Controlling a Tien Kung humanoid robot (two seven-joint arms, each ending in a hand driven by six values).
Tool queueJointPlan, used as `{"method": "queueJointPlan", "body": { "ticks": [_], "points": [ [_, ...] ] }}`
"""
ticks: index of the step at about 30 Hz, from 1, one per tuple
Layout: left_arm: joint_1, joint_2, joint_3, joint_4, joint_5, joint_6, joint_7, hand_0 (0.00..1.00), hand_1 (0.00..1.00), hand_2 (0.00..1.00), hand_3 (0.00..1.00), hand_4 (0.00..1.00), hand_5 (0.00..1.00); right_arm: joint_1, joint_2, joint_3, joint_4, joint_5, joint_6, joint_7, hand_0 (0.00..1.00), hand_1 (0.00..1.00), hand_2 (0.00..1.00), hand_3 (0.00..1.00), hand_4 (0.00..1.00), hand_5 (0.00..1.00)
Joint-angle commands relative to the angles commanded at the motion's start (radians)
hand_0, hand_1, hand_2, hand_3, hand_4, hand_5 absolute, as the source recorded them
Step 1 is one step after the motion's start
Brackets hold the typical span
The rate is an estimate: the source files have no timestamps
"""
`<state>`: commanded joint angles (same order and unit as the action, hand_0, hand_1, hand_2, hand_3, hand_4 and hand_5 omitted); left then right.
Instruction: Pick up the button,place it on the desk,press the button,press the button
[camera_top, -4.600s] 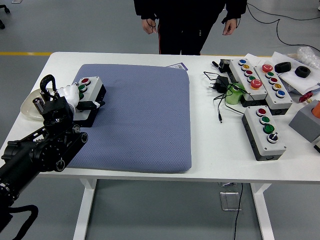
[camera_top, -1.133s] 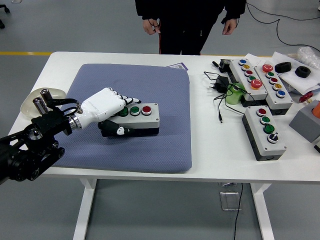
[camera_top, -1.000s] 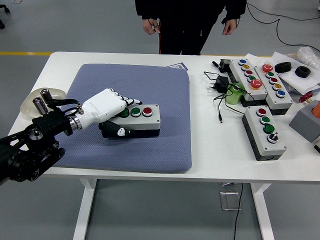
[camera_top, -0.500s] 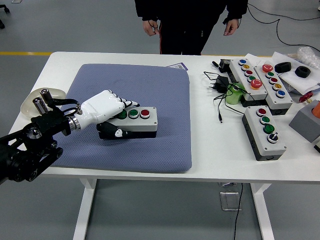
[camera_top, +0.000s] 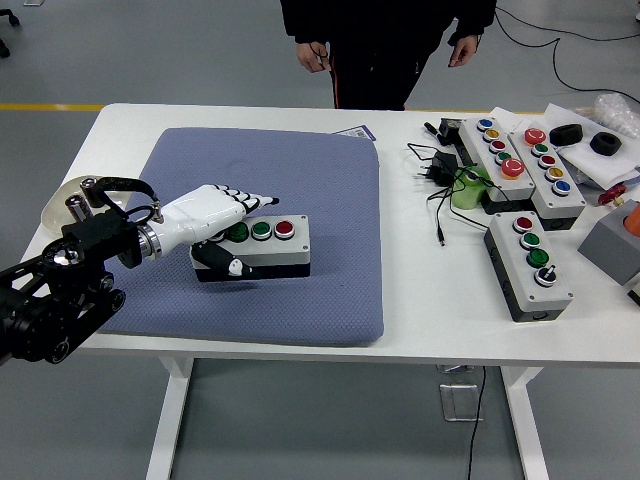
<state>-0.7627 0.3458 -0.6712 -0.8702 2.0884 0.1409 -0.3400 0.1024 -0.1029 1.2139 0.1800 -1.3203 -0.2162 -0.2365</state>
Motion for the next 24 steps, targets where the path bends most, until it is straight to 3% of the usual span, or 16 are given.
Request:
{"method": "queueJointPlan", "body": {
  "ticks": [3,7,8,13,14,19,20,24],
  "points": [
    [0.026,0.01,-0.068,-0.07,0.003,-0.006,0.006,0.94,0.969,0.998,0.998,0.998,0.497,-0.001,0.0,0.002,0.0,-0.001,0.0,0.001,0.748,0.702,0.713,0.583,0.182,0.135],
    [0.069,0.026,-0.164,-0.189,0.024,0.029,0.014,0.94,0.969,0.998,0.998,0.998,0.497,-0.002,-0.001,0.005,0.0,-0.002,0.0,0.002,0.748,0.702,0.713,0.583,0.182,0.135],
    [0.085,0.032,-0.19,-0.228,0.029,0.037,0.022,0.767,0.836,0.975,0.998,0.919,0.271,-0.002,-0.001,0.006,0.0,-0.002,0.0,0.002,0.749,0.702,0.713,0.582,0.182,0.134],
    [0.14,0.049,-0.286,-0.397,0.07,0.026,0.068,0.767,0.836,0.975,0.998,0.919,0.271,-0.002,-0.001,0.009,0.0,-0.004,0.0,0.002,0.749,0.702,0.713,0.582,0.182,0.134],
    [0.148,0.05,-0.3,-0.426,0.077,0.008,0.085,0.442,0.402,0.383,0.917,0.799,0.002,-0.002,-0.001,0.01,0.0,-0.005,0.0,0.002,0.749,0.701,0.713,0.582,0.182,0.135],
    [0.177,0.057,-0.329,-0.517,0.12,-0.081,0.162,0.442,0.402,0.383,0.917,0.799,0.002,-0.002,-0.001,0.011,0.0,-0.009,0.001,0.001,0.749,0.701,0.713,0.582,0.182,0.135],
    [0.186,0.06,-0.331,-0.537,0.118,-0.103,0.172,0.049,0.037,0.094,0.805,0.468,0.002,-0.003,0.0,0.011,0.0,-0.009,0.0,0.001,0.748,0.701,0.713,0.583,0.182,0.135],
    [0.204,0.069,-0.329,-0.584,0.107,-0.169,0.203,0.049,0.037,0.094,0.805,0.468,0.002,-0.003,0.0,0.01,0.0,-0.007,0.0,0.002,0.748,0.701,0.713,0.583,0.182,0.135]
  ]
}}
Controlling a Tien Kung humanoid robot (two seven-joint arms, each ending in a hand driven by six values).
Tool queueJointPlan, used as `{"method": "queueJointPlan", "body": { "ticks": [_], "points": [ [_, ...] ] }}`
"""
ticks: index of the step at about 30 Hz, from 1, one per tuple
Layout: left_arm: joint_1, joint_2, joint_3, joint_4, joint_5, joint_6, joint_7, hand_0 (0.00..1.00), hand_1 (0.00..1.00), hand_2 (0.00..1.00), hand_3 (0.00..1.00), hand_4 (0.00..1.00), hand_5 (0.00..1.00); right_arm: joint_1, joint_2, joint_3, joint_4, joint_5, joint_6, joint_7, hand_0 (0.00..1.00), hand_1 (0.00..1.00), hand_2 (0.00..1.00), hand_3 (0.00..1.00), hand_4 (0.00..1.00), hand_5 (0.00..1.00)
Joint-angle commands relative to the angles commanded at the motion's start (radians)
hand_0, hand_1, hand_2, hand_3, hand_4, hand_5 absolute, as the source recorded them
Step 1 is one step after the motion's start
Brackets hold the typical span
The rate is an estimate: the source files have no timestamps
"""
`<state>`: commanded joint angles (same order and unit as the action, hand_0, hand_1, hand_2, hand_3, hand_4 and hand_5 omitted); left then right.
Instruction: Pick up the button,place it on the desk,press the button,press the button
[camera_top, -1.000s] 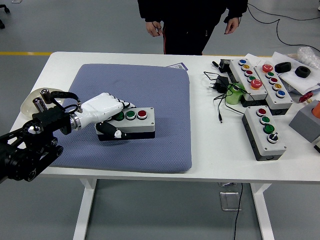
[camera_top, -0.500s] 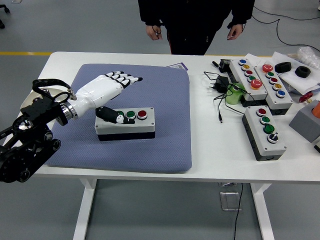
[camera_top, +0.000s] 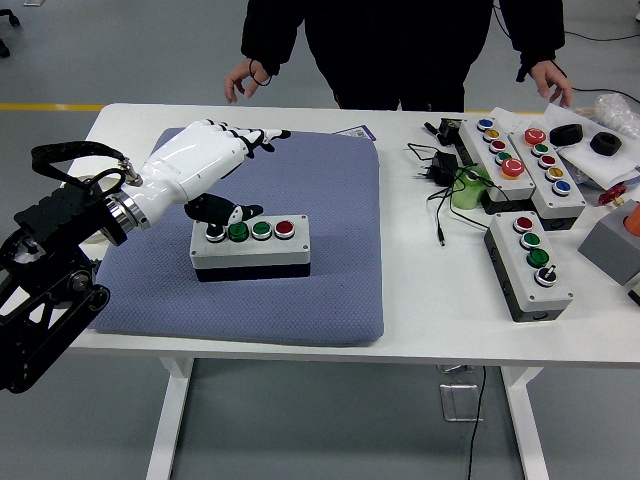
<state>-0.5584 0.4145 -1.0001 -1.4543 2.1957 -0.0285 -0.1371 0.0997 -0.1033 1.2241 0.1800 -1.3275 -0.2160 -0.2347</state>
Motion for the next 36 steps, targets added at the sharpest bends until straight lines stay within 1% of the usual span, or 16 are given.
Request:
{"method": "queueJointPlan", "body": {
  "ticks": [1,2,3,4,5,7,8,12,15,20,28,36],
  "points": [
    [0.003,0.002,0.0,-0.012,0.01,-0.035,0.019,0.049,0.037,0.094,0.805,0.468,0.002,0.0,0.0,0.0,0.0,0.0,0.0,0.0,0.748,0.701,0.713,0.583,0.182,0.135],
    [0.003,0.003,0.0,-0.017,0.014,-0.053,0.025,0.036,0.022,0.093,0.787,0.374,0.002,0.0,0.0,0.0,0.0,0.0,0.0,0.0,0.749,0.702,0.713,0.582,0.182,0.135],
    [0.005,0.006,0.003,-0.029,0.017,-0.087,0.037,0.036,0.022,0.093,0.787,0.374,0.002,0.0,0.0,-0.001,0.0,0.0,0.0,0.001,0.749,0.702,0.713,0.582,0.182,0.135],
    [0.006,0.007,0.005,-0.033,0.019,-0.105,0.043,0.036,0.022,0.093,0.787,0.374,0.002,0.0,0.0,-0.001,0.0,0.001,0.0,0.001,0.749,0.702,0.713,0.582,0.182,0.135],
    [0.006,0.007,0.011,-0.036,0.023,-0.116,0.048,0.036,0.022,0.093,0.787,0.374,0.002,0.0,-0.001,-0.001,0.0,0.001,0.0,0.001,0.749,0.702,0.713,0.582,0.182,0.135],
    [0.005,0.005,0.02,-0.032,0.025,-0.123,0.054,0.036,0.022,0.093,0.787,0.374,0.002,0.0,0.0,-0.001,0.0,0.001,0.0,0.001,0.749,0.702,0.713,0.582,0.182,0.135],
    [0.004,0.003,0.026,-0.026,0.026,-0.128,0.058,0.032,0.02,0.096,0.791,0.287,0.002,0.0,0.0,0.0,0.0,0.0,0.0,0.001,0.749,0.702,0.713,0.582,0.182,0.134],
    [0.001,-0.006,0.04,-0.001,0.055,-0.167,0.076,0.032,0.02,0.096,0.791,0.287,0.002,-0.001,0.0,-0.001,0.0,0.0,0.0,0.001,0.749,0.702,0.713,0.582,0.182,0.134],
    [0.0,-0.003,0.051,0.014,0.062,-0.188,0.082,0.032,0.016,0.093,0.794,0.294,0.002,-0.001,0.0,-0.003,0.0,0.004,0.0,0.0,0.748,0.702,0.713,0.582,0.182,0.135],
    [-0.002,-0.001,0.067,0.03,0.073,-0.212,0.086,0.03,0.012,0.092,0.793,0.296,0.002,-0.002,0.001,0.0,0.0,0.0,-0.001,-0.001,0.749,0.701,0.713,0.583,0.181,0.134],
    [0.0,0.0,0.075,0.043,0.073,-0.219,0.087,0.031,0.012,0.091,0.793,0.3,0.002,-0.006,0.001,0.001,0.0,-0.002,-0.001,-0.002,0.748,0.702,0.713,0.581,0.181,0.133],
    [0.001,0.006,0.075,0.055,0.073,-0.242,0.083,0.03,0.009,0.089,0.789,0.297,0.002,-0.01,0.001,0.0,0.0,0.001,-0.001,-0.001,0.748,0.701,0.713,0.581,0.181,0.133]
  ]
}}
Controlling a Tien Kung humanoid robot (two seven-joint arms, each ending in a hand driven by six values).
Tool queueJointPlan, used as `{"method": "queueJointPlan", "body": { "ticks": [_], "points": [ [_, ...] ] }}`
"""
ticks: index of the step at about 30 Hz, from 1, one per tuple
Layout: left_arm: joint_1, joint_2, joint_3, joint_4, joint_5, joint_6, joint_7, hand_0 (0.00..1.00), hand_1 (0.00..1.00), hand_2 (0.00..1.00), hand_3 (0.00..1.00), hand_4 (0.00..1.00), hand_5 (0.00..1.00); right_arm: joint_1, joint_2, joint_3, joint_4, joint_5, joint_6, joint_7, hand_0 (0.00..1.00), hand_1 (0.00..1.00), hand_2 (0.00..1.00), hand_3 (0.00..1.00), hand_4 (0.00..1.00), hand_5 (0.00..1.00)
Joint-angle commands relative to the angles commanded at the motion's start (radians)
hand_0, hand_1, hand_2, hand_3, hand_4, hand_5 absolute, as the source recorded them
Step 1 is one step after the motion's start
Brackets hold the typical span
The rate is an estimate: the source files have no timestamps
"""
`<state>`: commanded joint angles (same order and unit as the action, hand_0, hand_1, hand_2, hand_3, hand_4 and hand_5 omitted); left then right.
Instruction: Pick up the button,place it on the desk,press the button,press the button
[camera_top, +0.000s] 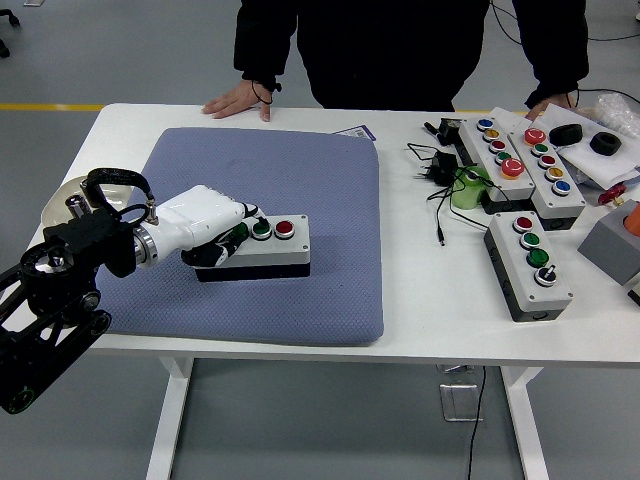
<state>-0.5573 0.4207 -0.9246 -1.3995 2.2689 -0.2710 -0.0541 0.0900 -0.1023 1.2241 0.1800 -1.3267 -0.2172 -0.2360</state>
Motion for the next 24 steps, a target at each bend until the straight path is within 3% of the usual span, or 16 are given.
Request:
{"method": "queueJointPlan", "body": {
  "ticks": [17,24],
  "points": [
    [-0.022,0.014,0.034,0.039,0.0,-0.055,0.003,0.025,0.002,0.077,0.76,0.274,0.002,0.008,0.0,-0.005,0.0,0.006,0.0,0.001,0.748,0.702,0.713,0.581,0.181,0.133],
    [-0.024,0.016,0.024,0.024,0.0,-0.045,-0.003,0.028,0.003,0.082,0.754,0.28,0.002,0.008,0.0,-0.005,0.0,0.005,0.001,0.001,0.747,0.701,0.713,0.582,0.18,0.133]
  ]
}}
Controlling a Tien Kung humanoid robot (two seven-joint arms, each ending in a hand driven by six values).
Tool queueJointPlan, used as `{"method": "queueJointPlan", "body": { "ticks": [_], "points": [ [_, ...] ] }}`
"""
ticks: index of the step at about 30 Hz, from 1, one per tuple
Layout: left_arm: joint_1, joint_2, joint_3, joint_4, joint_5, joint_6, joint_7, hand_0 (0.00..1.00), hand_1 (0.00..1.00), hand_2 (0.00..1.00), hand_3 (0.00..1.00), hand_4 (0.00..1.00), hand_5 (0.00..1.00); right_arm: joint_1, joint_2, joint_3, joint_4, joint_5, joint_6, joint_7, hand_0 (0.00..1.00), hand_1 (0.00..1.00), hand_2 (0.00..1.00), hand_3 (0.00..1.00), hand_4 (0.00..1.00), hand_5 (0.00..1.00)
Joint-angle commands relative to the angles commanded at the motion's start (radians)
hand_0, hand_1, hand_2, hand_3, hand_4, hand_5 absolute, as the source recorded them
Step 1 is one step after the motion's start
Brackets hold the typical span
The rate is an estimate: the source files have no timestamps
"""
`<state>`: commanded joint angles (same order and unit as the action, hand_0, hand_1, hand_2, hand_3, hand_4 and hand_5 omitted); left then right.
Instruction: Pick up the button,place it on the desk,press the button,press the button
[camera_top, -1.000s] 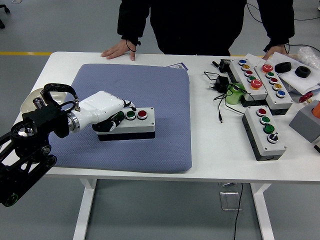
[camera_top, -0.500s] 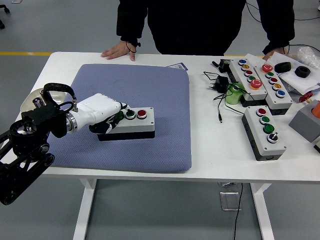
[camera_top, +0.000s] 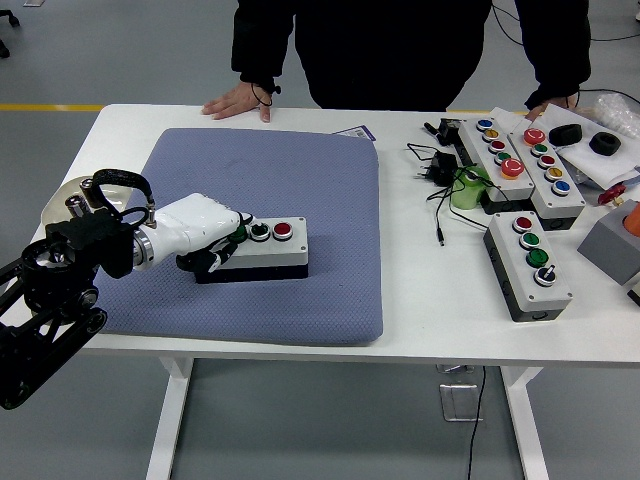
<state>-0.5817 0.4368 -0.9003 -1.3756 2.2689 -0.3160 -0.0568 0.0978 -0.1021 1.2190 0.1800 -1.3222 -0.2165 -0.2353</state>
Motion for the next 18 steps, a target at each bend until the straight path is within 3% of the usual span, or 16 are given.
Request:
{"method": "queueJointPlan", "body": {
  "ticks": [7,8,18],
  "points": [
    [-0.018,0.006,-0.016,-0.04,-0.012,0.017,-0.005,0.036,0.022,0.114,0.76,0.28,0.002,0.001,-0.001,0.0,0.0,0.001,0.0,0.001,0.748,0.701,0.713,0.582,0.18,0.133],
    [-0.02,0.007,-0.015,-0.043,-0.014,0.017,-0.004,0.031,0.019,0.117,0.762,0.234,0.002,0.001,-0.001,0.0,0.0,0.001,0.0,0.001,0.748,0.701,0.712,0.582,0.18,0.133],
    [-0.074,0.0,0.045,-0.04,-0.043,0.008,0.01,0.028,0.012,0.105,0.761,0.198,0.002,0.003,-0.002,0.003,0.0,-0.001,0.0,0.002,0.748,0.701,0.713,0.581,0.18,0.133]
  ]
}}
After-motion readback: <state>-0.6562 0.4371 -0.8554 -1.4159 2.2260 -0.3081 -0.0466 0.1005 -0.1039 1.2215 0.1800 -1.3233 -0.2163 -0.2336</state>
